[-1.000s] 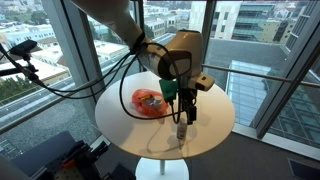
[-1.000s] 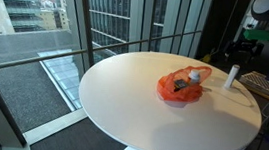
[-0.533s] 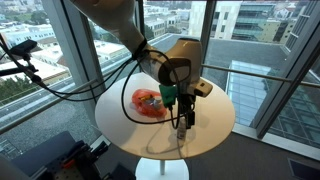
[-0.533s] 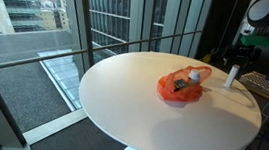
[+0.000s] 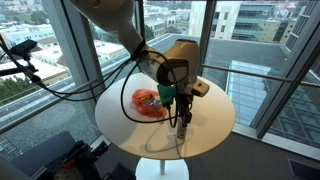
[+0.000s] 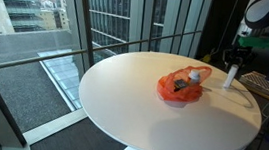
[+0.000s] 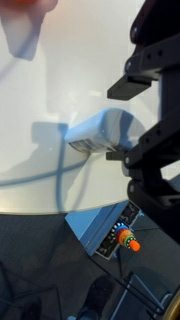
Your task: Put the white bottle inside the plastic bag
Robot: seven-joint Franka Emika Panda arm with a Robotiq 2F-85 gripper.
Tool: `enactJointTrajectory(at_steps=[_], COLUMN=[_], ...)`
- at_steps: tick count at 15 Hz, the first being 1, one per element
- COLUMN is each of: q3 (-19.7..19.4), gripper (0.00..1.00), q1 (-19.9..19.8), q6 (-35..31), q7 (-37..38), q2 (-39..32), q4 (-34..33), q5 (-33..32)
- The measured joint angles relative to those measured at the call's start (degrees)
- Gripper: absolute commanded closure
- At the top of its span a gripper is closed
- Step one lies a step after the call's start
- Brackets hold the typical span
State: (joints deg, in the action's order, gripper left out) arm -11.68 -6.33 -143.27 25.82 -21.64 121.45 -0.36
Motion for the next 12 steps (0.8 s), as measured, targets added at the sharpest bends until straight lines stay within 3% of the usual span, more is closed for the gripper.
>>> enactJointTrajectory(at_steps=[2, 6, 12], q3=[-0.22, -0.26, 1.87], gripper=[0.89, 0.89, 0.89], q1=[0.74, 3.2, 7.08], q6=[0.0, 0.06, 2.97], q7=[0.0, -0.02, -0.07], q2=[0.18, 3.47, 15.23], q4=[0.11, 2.18, 9.27], q5=[-0.12, -1.15, -5.03])
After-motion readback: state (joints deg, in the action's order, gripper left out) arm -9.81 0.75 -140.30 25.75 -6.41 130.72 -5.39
